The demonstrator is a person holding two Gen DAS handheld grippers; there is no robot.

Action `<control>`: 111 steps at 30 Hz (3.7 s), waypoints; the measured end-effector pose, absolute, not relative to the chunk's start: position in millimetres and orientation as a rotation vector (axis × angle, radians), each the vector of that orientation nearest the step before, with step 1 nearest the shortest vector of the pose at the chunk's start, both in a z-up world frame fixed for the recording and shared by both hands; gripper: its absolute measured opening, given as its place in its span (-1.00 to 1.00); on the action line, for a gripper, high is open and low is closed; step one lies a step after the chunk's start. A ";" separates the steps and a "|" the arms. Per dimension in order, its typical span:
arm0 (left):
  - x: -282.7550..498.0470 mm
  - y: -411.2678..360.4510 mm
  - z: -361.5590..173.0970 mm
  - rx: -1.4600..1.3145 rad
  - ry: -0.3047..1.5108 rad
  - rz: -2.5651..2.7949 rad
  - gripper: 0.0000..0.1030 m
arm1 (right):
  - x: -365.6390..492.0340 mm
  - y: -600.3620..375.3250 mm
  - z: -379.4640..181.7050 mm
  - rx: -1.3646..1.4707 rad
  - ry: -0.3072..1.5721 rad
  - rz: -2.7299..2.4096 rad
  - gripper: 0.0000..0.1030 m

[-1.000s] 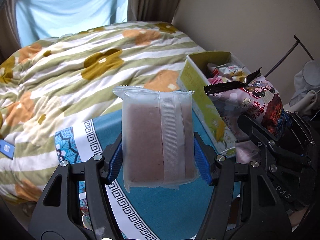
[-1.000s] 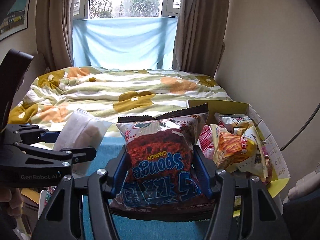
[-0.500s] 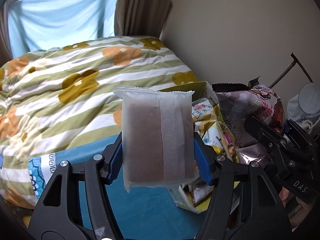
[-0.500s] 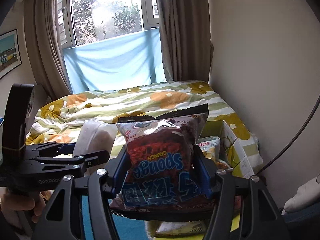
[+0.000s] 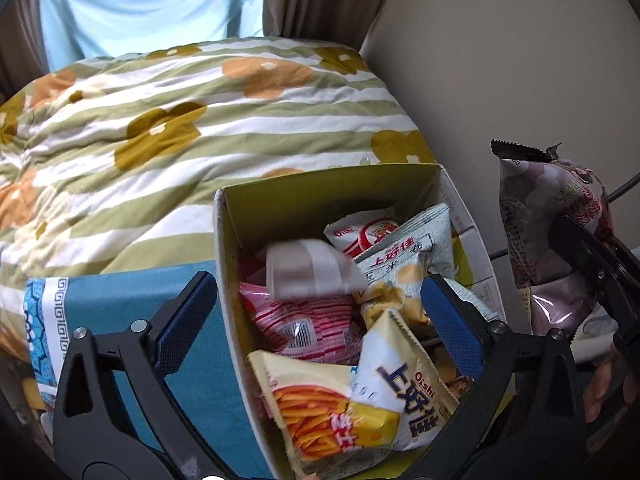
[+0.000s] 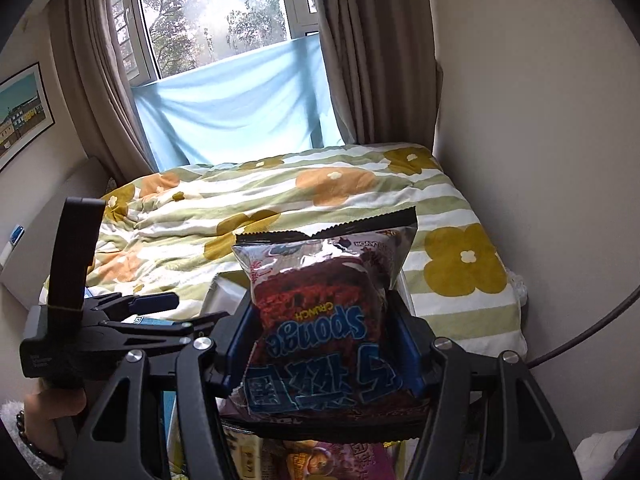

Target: Organize snacks

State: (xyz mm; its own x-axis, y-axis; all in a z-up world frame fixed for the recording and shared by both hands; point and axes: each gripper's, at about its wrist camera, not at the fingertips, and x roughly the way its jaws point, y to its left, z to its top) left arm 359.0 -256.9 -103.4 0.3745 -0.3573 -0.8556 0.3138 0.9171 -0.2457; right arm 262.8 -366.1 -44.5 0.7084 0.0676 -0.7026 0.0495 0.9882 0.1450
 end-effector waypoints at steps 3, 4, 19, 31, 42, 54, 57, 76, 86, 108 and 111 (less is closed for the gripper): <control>350.6 -241.8 -113.3 -0.081 1.131 -0.402 0.96 | 264.9 -373.3 -53.4 0.180 0.803 0.040 0.11; 347.1 -238.5 -114.0 -0.097 1.131 -0.401 0.96 | 265.4 -373.9 -56.8 0.183 0.811 0.049 0.11; 315.9 -189.9 -72.2 -0.150 1.010 -0.307 0.97 | 304.2 -407.8 -49.5 0.274 0.880 0.147 0.14; 283.6 -163.2 -94.0 -0.146 1.059 -0.179 0.96 | 298.1 -408.8 -94.5 0.245 0.935 0.072 1.00; 233.0 -149.1 -35.9 -0.066 0.912 -0.205 0.96 | 236.2 -383.7 -44.5 0.226 0.831 0.052 0.99; 97.5 -87.2 46.7 0.016 0.636 -0.119 0.99 | 94.4 -292.1 39.2 0.063 0.617 -0.024 0.99; 64.0 -74.3 50.5 0.023 0.589 -0.095 0.99 | 60.8 -271.7 44.0 0.031 0.598 -0.032 0.99; 5.2 -69.9 48.9 0.048 0.540 -0.107 0.99 | -13.4 -234.8 29.5 0.046 0.585 -0.049 0.99; 7.6 -73.9 48.9 0.046 0.545 -0.110 0.99 | -15.8 -235.0 32.4 0.045 0.574 -0.052 0.99; 6.0 -74.3 45.8 0.037 0.564 -0.097 0.99 | -13.3 -234.2 32.8 0.047 0.578 -0.044 0.99; 4.8 -74.1 45.7 0.033 0.564 -0.097 0.99 | -13.5 -233.7 31.5 0.046 0.580 -0.046 0.99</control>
State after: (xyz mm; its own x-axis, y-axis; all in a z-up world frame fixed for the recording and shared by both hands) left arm 4.8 -74.1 45.7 0.8404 -0.0829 -0.5356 0.1010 0.9949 0.0045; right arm -13.5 -233.7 31.5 0.8354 -0.0305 -0.5488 0.0566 0.9979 0.0307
